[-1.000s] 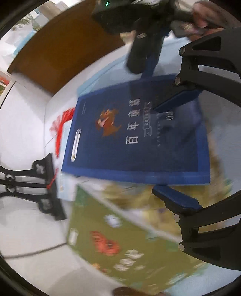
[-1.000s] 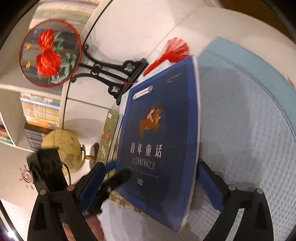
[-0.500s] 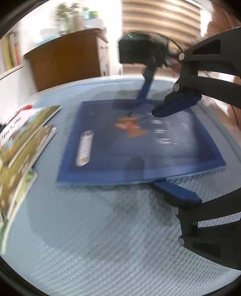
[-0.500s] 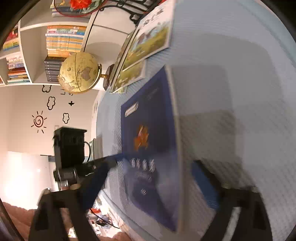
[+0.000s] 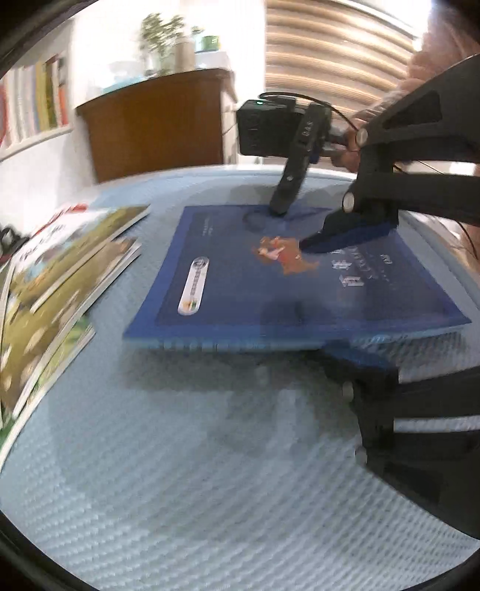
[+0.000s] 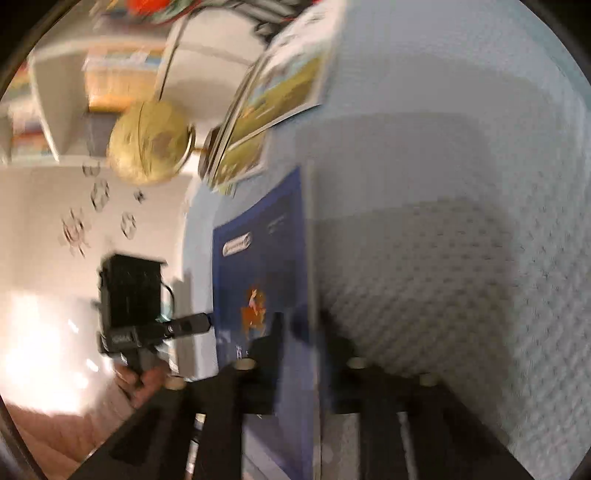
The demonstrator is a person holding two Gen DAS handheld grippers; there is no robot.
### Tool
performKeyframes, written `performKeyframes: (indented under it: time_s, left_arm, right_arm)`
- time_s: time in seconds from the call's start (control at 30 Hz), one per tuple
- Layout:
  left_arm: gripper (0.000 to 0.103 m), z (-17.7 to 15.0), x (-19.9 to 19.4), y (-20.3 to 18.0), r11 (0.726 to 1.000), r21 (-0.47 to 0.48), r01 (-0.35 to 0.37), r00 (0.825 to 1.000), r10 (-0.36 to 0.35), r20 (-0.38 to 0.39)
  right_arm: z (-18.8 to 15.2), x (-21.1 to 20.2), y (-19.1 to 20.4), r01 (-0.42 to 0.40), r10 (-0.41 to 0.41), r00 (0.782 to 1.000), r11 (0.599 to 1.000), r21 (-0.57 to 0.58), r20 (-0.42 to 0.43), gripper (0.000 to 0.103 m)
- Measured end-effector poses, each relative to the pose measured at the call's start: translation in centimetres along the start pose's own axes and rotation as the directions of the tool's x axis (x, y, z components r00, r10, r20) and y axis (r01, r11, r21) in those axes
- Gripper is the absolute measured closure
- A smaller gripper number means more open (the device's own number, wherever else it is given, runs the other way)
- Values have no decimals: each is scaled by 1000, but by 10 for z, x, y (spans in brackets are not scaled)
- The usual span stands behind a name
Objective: Organize books
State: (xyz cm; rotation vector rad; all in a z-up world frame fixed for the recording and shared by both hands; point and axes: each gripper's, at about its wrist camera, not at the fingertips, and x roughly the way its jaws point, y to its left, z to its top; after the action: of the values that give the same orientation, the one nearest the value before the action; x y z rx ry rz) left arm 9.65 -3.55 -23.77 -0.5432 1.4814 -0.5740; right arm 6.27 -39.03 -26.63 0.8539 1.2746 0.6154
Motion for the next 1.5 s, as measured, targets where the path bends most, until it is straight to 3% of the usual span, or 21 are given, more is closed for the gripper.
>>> performKeyframes:
  time_s: [0.03, 0.17, 0.37, 0.47, 0.6, 0.9, 1.1, 1.3, 1.5]
  left_arm:
    - [83, 1, -1, 2, 999, -11, -36, 999, 36, -11]
    - [83, -1, -5, 4, 999, -20, -40, 999, 39, -23]
    - [80, 0, 5, -24, 979, 78, -189, 982, 188, 11]
    - [80, 1, 5, -20, 982, 70, -175, 985, 174, 13]
    - [80, -1, 1, -14, 985, 59, -162, 987, 161, 14]
    - [82, -12, -4, -15, 985, 28, -168, 986, 167, 24]
    - [82, -24, -6, -18, 977, 23, -211, 978, 211, 7]
    - [81, -37, -10, -29, 949, 70, -308, 951, 306, 39]
    - [81, -40, -16, -25, 951, 69, -302, 953, 300, 42]
  right_arm:
    - [1, 0, -3, -17, 17, 1000, 1000, 7, 0, 95]
    - [3, -1, -1, -7, 7, 1000, 1000, 3, -29, 91]
    - [-21, 1, 1, -7, 15, 994, 997, 80, -106, 86]
    - [-43, 5, -1, -31, 44, 993, 992, 119, -110, 88]
    - [-37, 12, 1, -40, 46, 998, 990, 134, -42, 91]
    - [-38, 14, 35, 87, -87, 996, 996, 4, -18, 90]
    - [-40, 15, 53, 96, -97, 995, 995, -19, -12, 90]
    - [-44, 22, 63, 128, -129, 991, 991, -48, -30, 90]
    - [-48, 24, 59, 121, -122, 992, 992, -21, -38, 90]
